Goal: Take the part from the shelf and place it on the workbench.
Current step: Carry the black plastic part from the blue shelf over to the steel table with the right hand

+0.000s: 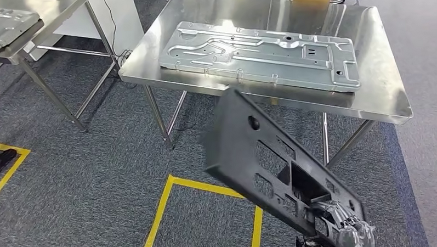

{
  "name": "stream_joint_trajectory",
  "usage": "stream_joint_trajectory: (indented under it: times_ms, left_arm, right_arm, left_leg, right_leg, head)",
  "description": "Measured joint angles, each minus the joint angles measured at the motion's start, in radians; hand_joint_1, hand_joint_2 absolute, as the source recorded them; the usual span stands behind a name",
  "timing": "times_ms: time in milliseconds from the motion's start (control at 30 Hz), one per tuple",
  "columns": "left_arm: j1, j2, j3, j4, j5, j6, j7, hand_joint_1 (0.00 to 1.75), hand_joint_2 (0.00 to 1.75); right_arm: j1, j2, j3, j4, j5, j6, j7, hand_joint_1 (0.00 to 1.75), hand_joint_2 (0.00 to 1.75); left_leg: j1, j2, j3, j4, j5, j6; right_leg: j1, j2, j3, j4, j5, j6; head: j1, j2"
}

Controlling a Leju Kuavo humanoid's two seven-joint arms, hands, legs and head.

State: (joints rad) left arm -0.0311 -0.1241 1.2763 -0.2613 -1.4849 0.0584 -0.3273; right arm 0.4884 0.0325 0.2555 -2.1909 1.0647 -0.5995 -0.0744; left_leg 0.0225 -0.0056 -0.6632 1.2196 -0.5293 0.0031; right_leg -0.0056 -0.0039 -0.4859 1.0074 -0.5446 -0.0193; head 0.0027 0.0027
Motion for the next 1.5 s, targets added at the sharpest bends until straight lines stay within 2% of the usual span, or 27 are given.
stream_joint_trajectory:
  times_ms: [33, 100, 167, 200, 267, 333, 367, 400, 433, 500, 533, 567, 633, 733, 800, 867, 900, 933, 1000, 1033, 1067, 1233, 1300, 1400, 1433, 1467, 1500]
  left_arm:
    - [0.0, 0.001, 0.0, 0.0, -0.003, -0.001, 0.001, 0.0, 0.0]
    - [-0.005, 0.005, -0.003, 0.001, -0.016, -0.006, 0.002, 0.0, 0.0]
    - [-0.009, 0.007, -0.007, 0.002, -0.025, -0.01, 0.003, 0.0, 0.0]
    - [-0.009, 0.007, -0.008, 0.003, -0.026, -0.01, 0.003, 0.0, 0.0]
    - [-0.01, 0.008, -0.009, 0.004, -0.027, -0.009, 0.003, 0.0, 0.0]
    - [-0.011, 0.009, -0.009, 0.004, -0.027, -0.009, 0.003, 0.0, 0.0]
    - [-0.011, 0.009, -0.009, 0.004, -0.027, -0.009, 0.003, 0.0, 0.0]
    - [-0.011, 0.009, -0.01, 0.005, -0.027, -0.009, 0.003, 0.0, 0.0]
    - [-0.009, 0.009, -0.01, 0.006, -0.027, -0.009, 0.003, 0.0, 0.0]
    - [-0.008, 0.008, -0.01, 0.008, -0.027, -0.01, 0.003, 0.0, 0.0]
    - [-0.009, 0.008, -0.011, 0.009, -0.029, -0.01, 0.003, 0.0, 0.0]
    - [-0.01, 0.008, -0.013, 0.009, -0.032, -0.01, 0.003, 0.0, 0.0]
    - [-0.014, 0.008, -0.016, 0.01, -0.038, -0.012, 0.002, 0.0, 0.0]
    - [-0.018, 0.01, -0.019, 0.011, -0.044, -0.013, 0.002, 0.0, 0.0]
    - [-0.024, 0.011, -0.022, 0.011, -0.046, -0.015, -0.001, 0.0, 0.0]
    - [-0.026, 0.011, -0.024, 0.011, -0.047, -0.018, -0.007, 0.0, 0.0]
    - [-0.025, 0.011, -0.025, 0.011, -0.047, -0.02, -0.011, 0.0, 0.0]
    - [-0.025, 0.011, -0.025, 0.011, -0.046, -0.02, -0.014, 0.0, 0.0]
    - [-0.025, 0.012, -0.025, 0.011, -0.045, -0.02, -0.019, 0.0, 0.0]
    - [-0.026, 0.013, -0.025, 0.012, -0.044, -0.021, -0.021, 0.0, 0.0]
    - [-0.027, 0.014, -0.025, 0.012, -0.044, -0.022, -0.023, 0.0, 0.0]
    - [-0.027, 0.015, -0.026, 0.016, -0.044, -0.026, -0.034, 0.0, 0.0]
    - [-0.031, 0.015, -0.026, 0.017, -0.044, -0.027, -0.038, 0.0, 0.0]
    - [-0.035, 0.016, -0.026, 0.017, -0.043, -0.028, -0.041, 0.0, 0.0]
    - [-0.035, 0.016, -0.026, 0.017, -0.043, -0.029, -0.041, 0.0, 0.0]
    - [-0.035, 0.016, -0.026, 0.017, -0.043, -0.03, -0.042, 0.0, 0.0]
    - [-0.035, 0.016, -0.026, 0.017, -0.043, -0.03, -0.042, 0.0, 0.0]
  right_arm:
    - [-0.008, 0.0, -0.004, 0.002, 0.053, 0.0, 0.012, 1.75, 1.75]
    - [-0.063, -0.011, -0.014, 0.031, 0.248, 0.0, 0.071, 1.75, 1.75]
    - [-0.12, -0.026, -0.02, 0.069, 0.38, 0.001, 0.121, 1.75, 1.75]
    - [-0.135, -0.03, -0.021, 0.08, 0.388, 0.0, 0.128, 1.75, 1.75]
    - [-0.153, -0.037, -0.021, 0.093, 0.393, 0.0, 0.133, 1.75, 1.75]
    - [-0.16, -0.042, -0.021, 0.103, 0.395, 0.0, 0.137, 1.75, 1.75]
    - [-0.161, -0.044, -0.021, 0.108, 0.395, 0.0, 0.137, 1.75, 1.75]
    - [-0.162, -0.046, -0.022, 0.113, 0.395, 0.0, 0.138, 1.75, 1.75]
    - [-0.164, -0.048, -0.022, 0.118, 0.395, 0.0, 0.138, 1.75, 1.75]
    - [-0.167, -0.051, -0.022, 0.125, 0.407, 0.002, 0.142, 1.75, 1.75]
    - [-0.17, -0.053, -0.022, 0.128, 0.423, 0.004, 0.148, 1.75, 1.75]
    - [-0.174, -0.055, -0.022, 0.131, 0.443, 0.009, 0.154, 1.75, 1.75]
    - [-0.193, -0.064, -0.022, 0.143, 0.475, 0.029, 0.166, 1.75, 1.75]
    - [-0.245, -0.086, -0.022, 0.179, 0.482, 0.074, 0.177, 1.75, 1.75]
    - [-0.281, -0.101, -0.019, 0.206, 0.483, 0.098, 0.194, 1.75, 1.75]
    - [-0.313, -0.117, -0.01, 0.236, 0.483, 0.113, 0.213, 1.75, 1.75]
    - [-0.324, -0.125, -0.005, 0.249, 0.483, 0.118, 0.22, 1.75, 1.75]
    - [-0.333, -0.13, -0.001, 0.26, 0.483, 0.123, 0.226, 1.75, 1.75]
    - [-0.342, -0.137, 0.005, 0.274, 0.483, 0.133, 0.234, 1.75, 1.75]
    - [-0.346, -0.141, 0.007, 0.279, 0.483, 0.139, 0.238, 1.75, 1.75]
    - [-0.351, -0.146, 0.009, 0.284, 0.483, 0.146, 0.244, 1.75, 1.75]
    - [-0.378, -0.196, 0.012, 0.303, 0.483, 0.197, 0.271, 1.75, 1.75]
    - [-0.4, -0.222, 0.013, 0.311, 0.483, 0.221, 0.282, 1.75, 1.75]
    - [-0.423, -0.25, 0.015, 0.33, 0.483, 0.243, 0.283, 1.75, 1.75]
    - [-0.427, -0.256, 0.015, 0.338, 0.483, 0.247, 0.282, 1.75, 1.75]
    - [-0.431, -0.259, 0.016, 0.344, 0.483, 0.25, 0.28, 1.75, 1.75]
    - [-0.435, -0.261, 0.016, 0.35, 0.483, 0.252, 0.279, 1.75, 1.75]
  left_leg:
    - [-0.001, 0.0, 0.015, -0.039, 0.024, 0.004]
    - [-0.01, 0.003, 0.055, -0.135, 0.053, 0.019]
    - [-0.013, 0.002, 0.081, -0.183, 0.048, 0.033]
    - [-0.012, -0.001, 0.089, -0.19, 0.046, 0.039]
    - [-0.01, -0.001, 0.105, -0.198, 0.041, 0.048]
    - [-0.01, -0.002, 0.114, -0.199, 0.032, 0.054]
    - [-0.01, -0.004, 0.12, -0.199, 0.025, 0.054]
    - [-0.01, -0.005, 0.13, -0.199, 0.017, 0.052]
    - [-0.009, -0.007, 0.142, -0.199, 0.009, 0.05]
    - [-0.008, -0.008, 0.165, -0.201, -0.009, 0.044]
    - [-0.008, -0.009, 0.172, -0.203, -0.014, 0.04]
    - [-0.008, -0.009, 0.176, -0.205, -0.019, 0.034]
    - [-0.009, -0.007, 0.183, -0.203, -0.02, 0.021]
    - [-0.007, -0.003, 0.177, -0.161, -0.031, 0.009]
    - [-0.005, -0.001, 0.122, -0.062, -0.072, 0.008]
    - [-0.004, -0.001, 0.042, 0.049, -0.112, 0.003]
    - [-0.004, -0.001, 0.014, 0.073, -0.109, 0.001]
    - [-0.004, -0.001, 0.003, 0.062, -0.085, 0.0]
    - [-0.004, 0.0, 0.025, -0.046, 0.006, 0.005]
    - [-0.006, 0.001, 0.041, -0.1, 0.038, 0.008]
    - [-0.009, 0.002, 0.053, -0.14, 0.05, 0.011]
    - [-0.012, 0.0, 0.078, -0.182, 0.053, 0.04]
    - [-0.011, 0.0, 0.094, -0.19, 0.05, 0.048]
    - [-0.014, -0.003, 0.109, -0.192, 0.035, 0.056]
    - [-0.015, -0.004, 0.116, -0.192, 0.028, 0.056]
    - [-0.017, -0.006, 0.127, -0.192, 0.02, 0.055]
    - [-0.018, -0.008, 0.139, -0.192, 0.012, 0.054]
  right_leg:
    - [0.0, 0.0, 0.005, 0.0, -0.004, 0.001]
    - [0.003, 0.0, 0.017, 0.0, -0.015, 0.015]
    - [0.003, -0.001, 0.023, 0.008, -0.023, 0.032]
    - [0.001, -0.001, 0.019, 0.027, -0.028, 0.038]
    - [-0.003, 0.001, -0.031, 0.115, -0.06, 0.049]
    - [-0.007, 0.001, -0.118, 0.232, -0.099, 0.059]
    - [-0.01, 0.001, -0.151, 0.264, -0.102, 0.062]
    - [-0.012, 0.001, -0.169, 0.261, -0.083, 0.064]
    - [-0.014, 0.001, -0.169, 0.226, -0.045, 0.065]
    - [-0.017, 0.001, -0.14, 0.111, 0.045, 0.06]
    - [-0.014, 0.001, -0.129, 0.068, 0.062, 0.055]
    - [-0.01, 0.001, -0.124, 0.046, 0.071, 0.047]
    - [-0.003, 0.003, -0.124, 0.038, 0.063, 0.03]
    - [-0.008, 0.006, -0.099, 0.025, 0.064, 0.006]
    - [-0.008, 0.004, -0.083, 0.019, 0.057, -0.004]
    - [-0.006, 0.002, -0.074, 0.018, 0.048, -0.008]
    - [-0.006, 0.003, -0.068, 0.018, 0.042, -0.008]
    - [-0.006, 0.003, -0.059, 0.019, 0.035, -0.007]
    - [-0.006, 0.003, -0.037, 0.019, 0.019, -0.001]
    - [-0.007, 0.002, -0.026, 0.018, 0.011, 0.004]
    - [-0.007, 0.002, -0.02, 0.018, 0.005, 0.009]
    - [-0.007, 0.002, -0.015, 0.044, -0.002, 0.039]
    - [-0.01, 0.002, -0.066, 0.131, -0.025, 0.046]
    - [-0.01, 0.002, -0.182, 0.28, -0.078, 0.054]
    - [-0.009, 0.002, -0.202, 0.286, -0.07, 0.054]
    - [-0.008, 0.002, -0.206, 0.259, -0.04, 0.05]
    - [-0.005, 0.003, -0.194, 0.204, 0.006, 0.044]
  head:
    - [0.0, 0.0]
    - [0.0, 0.0]
    - [0.001, 0.0]
    - [0.001, 0.0]
    - [0.001, 0.0]
    - [0.001, 0.0]
    - [0.001, 0.0]
    - [0.001, 0.0]
    - [0.001, 0.0]
    - [0.001, 0.0]
    - [0.002, 0.0]
    - [0.001, 0.0]
    - [0.001, 0.0]
    - [0.0, 0.0]
    - [0.0, 0.0]
    - [0.0, 0.0]
    - [0.0, 0.0]
    - [0.0, 0.0]
    - [0.0, 0.0]
    - [0.0, 0.0]
    - [0.0, 0.0]
    - [0.0, 0.0]
    - [0.001, 0.0]
    - [0.001, 0.0]
    - [0.001, 0.0]
    - [0.001, 0.0]
    - [0.001, 0.0]
